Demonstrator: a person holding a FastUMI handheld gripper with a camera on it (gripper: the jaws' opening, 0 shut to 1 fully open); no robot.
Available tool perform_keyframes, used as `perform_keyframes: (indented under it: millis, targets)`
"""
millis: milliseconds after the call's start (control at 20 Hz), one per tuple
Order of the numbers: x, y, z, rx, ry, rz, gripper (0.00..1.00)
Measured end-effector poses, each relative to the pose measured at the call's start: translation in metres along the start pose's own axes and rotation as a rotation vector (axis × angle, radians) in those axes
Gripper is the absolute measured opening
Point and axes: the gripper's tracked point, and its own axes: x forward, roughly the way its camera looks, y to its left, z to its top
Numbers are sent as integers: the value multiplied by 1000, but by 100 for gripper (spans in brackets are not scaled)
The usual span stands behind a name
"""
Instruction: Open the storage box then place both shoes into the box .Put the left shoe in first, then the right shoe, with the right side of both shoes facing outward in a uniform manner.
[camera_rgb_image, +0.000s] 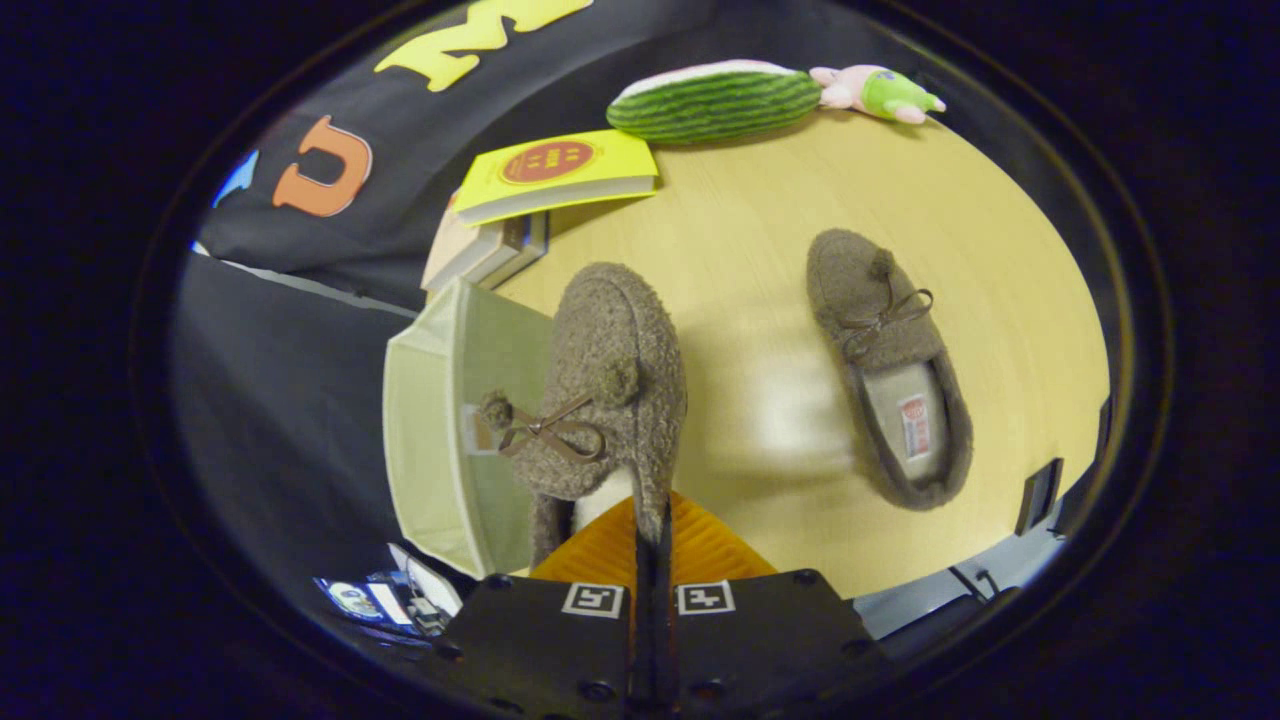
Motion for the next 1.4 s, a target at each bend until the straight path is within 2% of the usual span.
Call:
perform_keyframes:
  millis: [150,300,400,650,850,1050,1400]
  targets:
    - [-35,48,-4,-17,-36,37,6]
    - [-49,104,-6,-7,-50,90,6]
    - [-43,137,-3,-15,-62,101,6]
    - [10,199,-4,-2,-52,90,6]
    - [63,216,-10,-15,-40,25,6]
    - [107,212,-16,-67,-35,-52,6]
    - [148,205,-29,-47,2,-93,6]
